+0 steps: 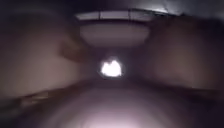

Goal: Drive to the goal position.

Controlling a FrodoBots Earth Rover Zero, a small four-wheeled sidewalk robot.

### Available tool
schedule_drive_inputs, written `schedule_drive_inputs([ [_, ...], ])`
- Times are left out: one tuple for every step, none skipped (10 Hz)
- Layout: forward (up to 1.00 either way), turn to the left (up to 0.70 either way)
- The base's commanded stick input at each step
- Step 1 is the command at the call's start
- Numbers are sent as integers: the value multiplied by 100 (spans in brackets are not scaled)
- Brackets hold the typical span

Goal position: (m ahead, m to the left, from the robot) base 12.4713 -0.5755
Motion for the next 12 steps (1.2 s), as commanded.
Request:
schedule_drive_inputs([
  [100,5],
  [100,9],
  [100,11],
  [100,11],
  [100,10],
  [100,5],
  [100,4],
  [100,4],
  [100,4],
  [100,5],
  [100,11],
  [100,12],
])
